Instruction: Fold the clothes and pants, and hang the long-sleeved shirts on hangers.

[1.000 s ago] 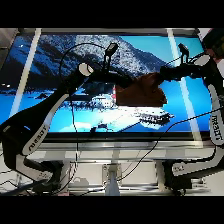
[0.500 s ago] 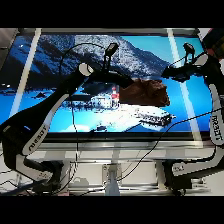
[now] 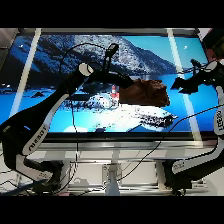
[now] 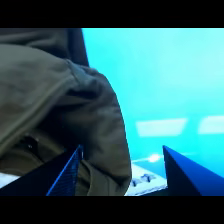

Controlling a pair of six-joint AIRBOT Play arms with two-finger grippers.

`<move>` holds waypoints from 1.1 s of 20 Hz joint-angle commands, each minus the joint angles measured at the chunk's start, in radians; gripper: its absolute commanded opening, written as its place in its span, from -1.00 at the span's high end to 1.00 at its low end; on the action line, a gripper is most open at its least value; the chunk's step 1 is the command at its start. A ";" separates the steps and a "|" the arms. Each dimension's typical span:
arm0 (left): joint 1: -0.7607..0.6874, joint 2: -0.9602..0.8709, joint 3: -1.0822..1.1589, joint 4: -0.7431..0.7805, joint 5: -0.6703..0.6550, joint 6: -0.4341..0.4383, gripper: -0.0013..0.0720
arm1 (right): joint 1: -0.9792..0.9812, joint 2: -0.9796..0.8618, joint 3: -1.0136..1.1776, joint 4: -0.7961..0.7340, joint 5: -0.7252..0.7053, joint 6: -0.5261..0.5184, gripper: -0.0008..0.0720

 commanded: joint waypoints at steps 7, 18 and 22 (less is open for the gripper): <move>0.000 0.000 0.000 0.000 -0.004 0.001 -0.61 | -0.064 -0.188 -0.004 0.347 0.060 -0.134 -0.59; 0.000 0.000 0.000 0.000 -0.004 0.001 -0.61 | 0.150 -0.234 -0.004 0.351 -0.060 -0.098 -0.56; 0.000 0.000 0.000 0.000 -0.004 0.001 -0.61 | 0.245 -0.234 -0.004 0.352 -0.083 -0.105 0.59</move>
